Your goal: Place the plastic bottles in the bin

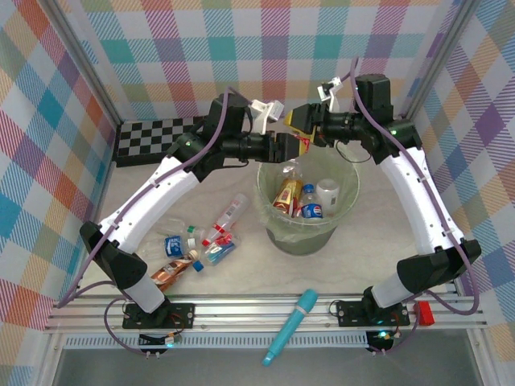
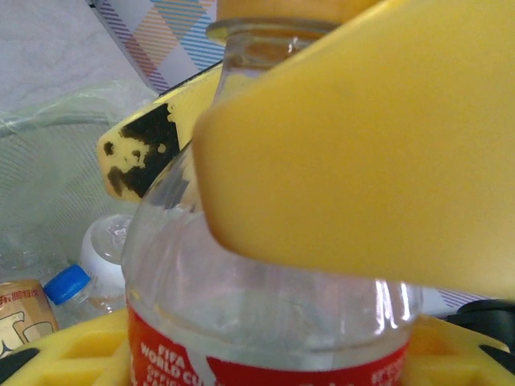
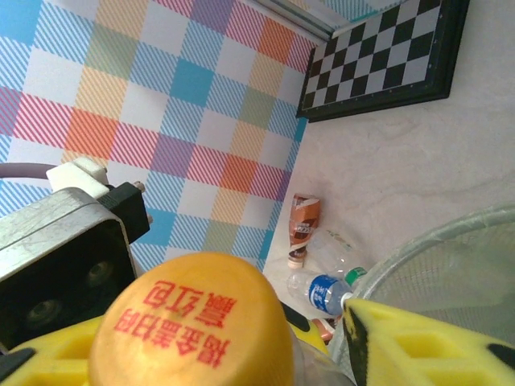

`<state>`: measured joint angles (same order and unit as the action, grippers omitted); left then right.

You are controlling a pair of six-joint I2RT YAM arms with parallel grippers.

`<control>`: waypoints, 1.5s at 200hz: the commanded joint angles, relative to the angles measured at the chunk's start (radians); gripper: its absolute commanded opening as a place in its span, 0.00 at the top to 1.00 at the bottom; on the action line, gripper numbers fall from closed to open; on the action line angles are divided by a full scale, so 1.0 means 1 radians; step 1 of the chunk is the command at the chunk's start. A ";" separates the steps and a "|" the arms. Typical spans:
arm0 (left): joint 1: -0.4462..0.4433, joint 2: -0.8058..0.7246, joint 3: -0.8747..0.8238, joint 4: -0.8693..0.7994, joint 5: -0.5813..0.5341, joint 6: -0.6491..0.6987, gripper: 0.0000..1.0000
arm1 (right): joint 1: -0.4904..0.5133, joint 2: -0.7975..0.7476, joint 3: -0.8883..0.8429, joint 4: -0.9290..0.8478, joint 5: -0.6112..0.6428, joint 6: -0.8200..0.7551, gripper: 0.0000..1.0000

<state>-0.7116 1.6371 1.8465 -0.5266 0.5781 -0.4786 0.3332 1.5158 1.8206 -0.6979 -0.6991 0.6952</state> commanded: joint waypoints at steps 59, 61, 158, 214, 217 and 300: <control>-0.008 -0.005 0.002 0.030 -0.076 0.024 0.39 | -0.006 -0.013 0.037 -0.059 0.084 -0.054 0.76; -0.009 -0.006 0.001 0.030 -0.076 0.025 0.38 | -0.008 -0.013 0.038 -0.060 0.084 -0.056 0.77; 0.112 -0.146 -0.077 -0.084 -0.129 0.081 0.11 | -0.069 -0.038 0.018 -0.304 0.196 -0.224 0.88; 0.263 -0.189 -0.173 -0.385 -0.348 0.178 0.18 | -0.020 -0.019 0.022 -0.538 0.432 -0.329 0.89; 0.262 -0.188 -0.175 -0.399 -0.365 0.185 0.19 | -0.017 -0.015 0.024 -0.551 0.442 -0.333 0.89; 0.262 -0.158 -0.408 -0.363 -0.400 0.239 0.20 | 0.050 0.022 -0.069 -0.633 0.634 -0.257 0.76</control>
<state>-0.4446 1.4708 1.4902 -0.9138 0.1738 -0.2699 0.3740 1.5402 1.7866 -1.2869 -0.1276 0.4076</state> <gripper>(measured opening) 0.797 0.545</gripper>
